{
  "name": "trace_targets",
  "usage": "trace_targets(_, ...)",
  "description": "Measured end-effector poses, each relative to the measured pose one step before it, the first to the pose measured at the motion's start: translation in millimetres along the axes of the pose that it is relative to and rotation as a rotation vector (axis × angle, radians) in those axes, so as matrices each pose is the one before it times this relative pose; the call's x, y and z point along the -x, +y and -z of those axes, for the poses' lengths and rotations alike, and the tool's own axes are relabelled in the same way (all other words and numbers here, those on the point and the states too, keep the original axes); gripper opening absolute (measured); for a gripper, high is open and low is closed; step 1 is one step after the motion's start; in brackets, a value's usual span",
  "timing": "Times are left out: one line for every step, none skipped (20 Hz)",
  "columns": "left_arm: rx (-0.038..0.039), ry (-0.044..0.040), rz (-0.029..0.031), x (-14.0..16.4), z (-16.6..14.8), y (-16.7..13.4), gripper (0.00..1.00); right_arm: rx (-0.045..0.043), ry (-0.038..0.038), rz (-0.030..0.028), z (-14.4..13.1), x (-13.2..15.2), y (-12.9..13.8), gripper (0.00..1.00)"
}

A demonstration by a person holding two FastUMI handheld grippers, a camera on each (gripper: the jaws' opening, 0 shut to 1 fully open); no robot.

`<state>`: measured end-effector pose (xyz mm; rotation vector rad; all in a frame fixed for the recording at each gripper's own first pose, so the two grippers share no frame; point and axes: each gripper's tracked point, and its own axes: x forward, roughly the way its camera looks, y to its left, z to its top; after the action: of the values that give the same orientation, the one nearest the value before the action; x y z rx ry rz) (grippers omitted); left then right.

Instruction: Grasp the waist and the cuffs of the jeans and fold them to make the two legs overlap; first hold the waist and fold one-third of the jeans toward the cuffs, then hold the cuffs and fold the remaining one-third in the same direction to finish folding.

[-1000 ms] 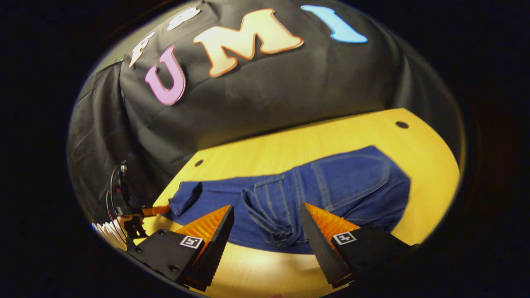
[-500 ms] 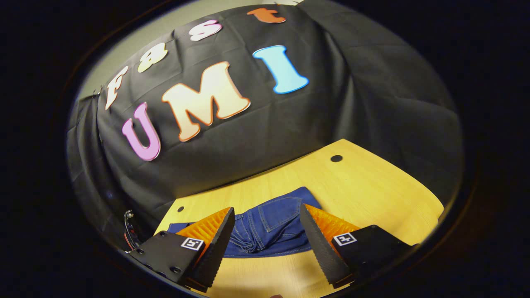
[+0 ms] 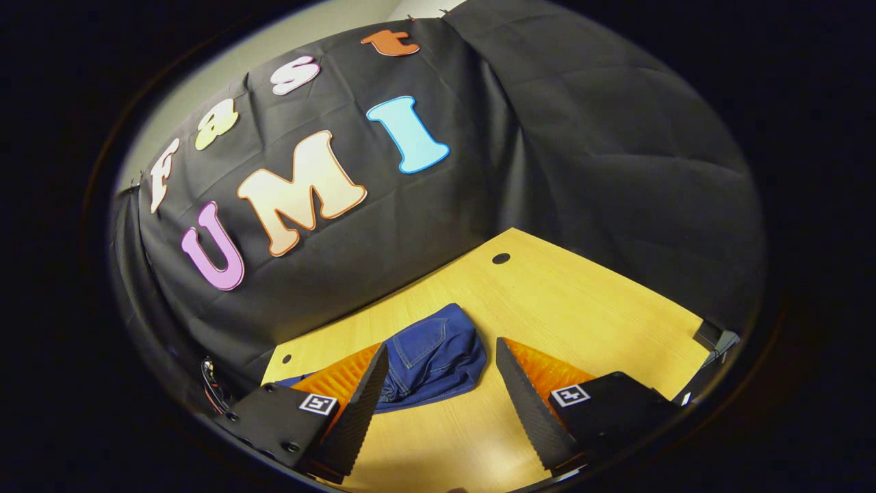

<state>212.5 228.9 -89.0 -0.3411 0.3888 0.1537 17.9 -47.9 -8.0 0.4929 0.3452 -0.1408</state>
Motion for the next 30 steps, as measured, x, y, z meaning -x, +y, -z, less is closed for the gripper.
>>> trace_targets(0.00017, -0.02293, 0.03421, 6.5, -11.62, -16.02, 0.0, -0.0004, -0.00081, 0.00091, -2.65, 0.12, -4.53, 0.97)
trace_targets(-0.00224, -0.01931, 0.02714, 4.59, -10.31, -17.58, 0.0, 0.00041, -0.00222, -0.00442, -1.43, -0.7, -3.92, 0.97)
trace_targets(-0.00382, -0.01664, 0.03084, 2.03, -10.29, -19.73, 0.0, -0.00277, -0.00222, -0.01157, -3.31, -0.05, -2.73, 0.97)
trace_targets(-0.0055, -0.01518, 0.03173, 2.92, -9.64, -22.68, 0.0, -0.00314, -0.00029, -0.01574, -2.31, 0.0, -2.8, 0.97)
trace_targets(-0.00804, -0.01412, 0.02684, 1.77, -9.74, -22.16, 0.0, -0.00144, -0.00014, -0.01706, -3.49, -0.49, -3.33, 0.97)
trace_targets(-0.0103, -0.00999, 0.02502, -0.37, -6.28, -24.17, 0.0, 0.00428, 0.00047, -0.01685, -2.93, 0.04, -4.7, 0.97)
trace_targets(-0.00853, -0.006, 0.01783, -2.84, -2.44, -22.28, 0.0, 0.00819, 0.00333, -0.01384, -3.29, -0.86, -5.13, 0.97)
trace_targets(-0.00552, -0.00182, 0.0134, -3.87, -2.29, -23.84, 0.0, 0.00852, 0.01109, -0.01368, -2.07, 0.29, -7.06, 0.97)
trace_targets(-0.00895, 0.00287, 0.00809, -5.25, -0.74, -26.64, 0.0, 0.00433, 0.01183, -0.012, -2.94, 0.68, -8.42, 0.97)
trace_targets(-0.01605, 0.00455, 0.00703, -7.3, 0.3, -24.18, 0.0, 0.00135, 0.009, -0.01451, -4.45, -0.61, -6.9, 0.97)
trace_targets(-0.01772, 0.00685, 0.00483, -7.72, 3.14, -22.06, 0.0, -0.0015, 0.01263, -0.01447, -2.76, -0.54, -8.06, 0.97)
trace_targets(-0.01584, 0.00758, 0.00603, -7.44, 2.99, -25.46, 0.0, -0.0029, 0.01704, -0.01073, -0.32, -2.36, -7.88, 0.97)
trace_targets(-0.01199, 0.00738, 0.00826, -8.41, 2.28, -25.2, 0.0, 0.00197, 0.01917, -0.01135, -0.65, -1.46, -8.69, 0.97)
trace_targets(-0.01169, 0.01218, 0.01154, -8.29, 3.58, -25.14, 0.0, 0.00398, 0.00878, -0.01253, -2.22, -1.49, -7.38, 0.97)
trace_targets(-0.01522, 0.01074, 0.01496, -10.07, 2.86, -26.41, 0.0, 0.00299, 0.00872, -0.01341, -2.54, -1.39, -6.9, 0.97)
trace_targets(-0.01906, 0.00103, 0.01982, -9.91, -0.34, -26.4, 0.0, -0.00135, 0.00787, -0.01297, -2.21, -1.69, -5.88, 0.97)
trace_targets(-0.02816, 0.0063, 0.0163, -5.64, 2.76, -24.09, 0.0, -0.00455, 0.00673, -0.01138, -2.79, -1.38, -6.53, 0.97)
trace_targets(-0.03779, 0.00539, 0.01403, -9.49, 1.39, -22.77, 0.0, -0.00385, 0.00756, -0.01144, -1.3, -1.13, -5.15, 0.97)
trace_targets(-0.03968, 0.00627, 0.01978, -9.92, 2.68, -23.29, 0.0, -0.00122, 0.00704, -0.00986, -0.19, -1.74, -5.11, 0.97)
trace_targets(-0.03708, 0.00738, 0.02394, -8.59, 2.48, -24.6, 0.0, 0.00002, 0.00947, -0.00499, -1.06, -0.02, -6.47, 0.97)
trace_targets(-0.03252, 0.00901, 0.02016, -9.68, 2.51, -22.19, 0.0, -0.00104, 0.00807, -0.00379, -0.54, -1.03, -5.28, 0.97)
trace_targets(-0.03013, 0.01776, 0.01858, -7.31, 7.79, -17.44, 0.0, -0.0033, 0.00478, -0.00202, 0.56, -1.13, -4.65, 0.97)
trace_targets(-0.0238, 0.02243, 0.01286, -6.21, 12.61, -12.79, 0.0, -0.00445, 0.00432, -0.00216, -1.15, 0.27, -5.13, 0.97)
trace_targets(-0.01893, 0.0235, 0.01388, -5.72, 14.07, -13.38, 0.0, -0.00298, -0.00047, 0.00017, -0.5, 0.93, -3.57, 0.97)
trace_targets(-0.03877, 0.02775, -0.00127, -2.79, 17.05, -7.25, 0.0, -0.00112, 0.00285, 0.00181, -0.48, -0.35, -3.23, 0.97)
trace_targets(-0.05781, 0.02134, -0.01023, -3.6, 17.6, -6.94, 0.0, 0.0035, 0.00169, 0.00307, 0.99, 0.53, -3.1, 0.97)
trace_targets(-0.05732, 0.02487, -0.0042, -0.96, 18.86, -8.6, 0.0, 0.00564, 0.0003, 0.00381, -0.7, 0.64, -2.54, 0.97)
trace_targets(-0.04063, 0.03007, 0.00364, -0.47, 22.1, -10.19, 0.0, 0.00327, 0.00301, 0.00188, 0.61, 0.23, -1.67, 0.97)
trace_targets(-0.02909, 0.03223, 0.00914, -3.22, 22.19, -9.63, 0.0, 0.00247, 0.00332, 0.00199, 0.45, 0.62, -1.33, 0.97)
trace_targets(-0.02225, 0.02897, -0.00418, -3.06, 21.82, -6.7, 0.0, 0.0027, 0.00103, 0.00014, 0.25, 1.39, 0.25, 0.97)
